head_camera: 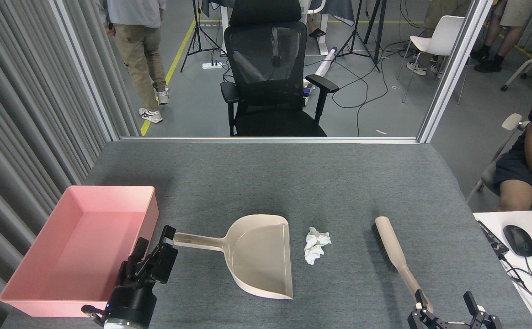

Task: Sweep and dump garbage into bin
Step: 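Move the left gripper to the dustpan handle and grasp it, then lower the right gripper onto the beige brush handle and grasp it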

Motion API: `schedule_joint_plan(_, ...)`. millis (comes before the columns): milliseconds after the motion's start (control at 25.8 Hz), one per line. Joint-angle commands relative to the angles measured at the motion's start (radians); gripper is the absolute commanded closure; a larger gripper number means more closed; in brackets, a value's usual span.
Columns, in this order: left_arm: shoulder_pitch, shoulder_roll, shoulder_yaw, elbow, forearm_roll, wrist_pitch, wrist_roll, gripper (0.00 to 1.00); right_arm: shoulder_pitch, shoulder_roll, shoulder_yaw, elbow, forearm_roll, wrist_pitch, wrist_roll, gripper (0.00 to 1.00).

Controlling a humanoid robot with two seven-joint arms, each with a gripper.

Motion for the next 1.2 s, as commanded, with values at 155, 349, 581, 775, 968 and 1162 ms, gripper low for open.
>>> schedule_joint_plan(155,-0.009,-0.007,-0.023,0.042,0.191,0.017,-0.033,0.01,-0.009,-0.01,-0.037,0.061,-0.004,-0.052,-0.009,0.0)
schedule_joint_plan(349,-0.002,-0.002,-0.038,0.071,0.223,0.025,-0.031,0.01,-0.038,-0.003,-0.031,0.096,-0.004,-0.053,-0.009,0.0)
schedule_joint_plan(581,0.0,-0.002,-0.041,0.074,0.223,0.023,-0.031,0.01,-0.043,-0.009,-0.031,0.12,-0.004,-0.053,-0.009,0.0)
schedule_joint_plan(775,0.0,-0.002,-0.041,0.085,0.223,0.023,-0.031,0.01,-0.067,-0.009,-0.029,0.168,-0.001,-0.055,-0.009,0.0)
schedule_joint_plan(968,0.0,-0.002,-0.041,0.083,0.223,0.022,-0.03,0.01,-0.096,-0.006,-0.025,0.2,0.005,-0.053,-0.009,0.0)
schedule_joint_plan(1162,0.0,-0.002,-0.04,0.083,0.223,0.022,-0.03,0.01,-0.098,-0.007,-0.011,0.209,0.01,-0.049,-0.008,0.0)
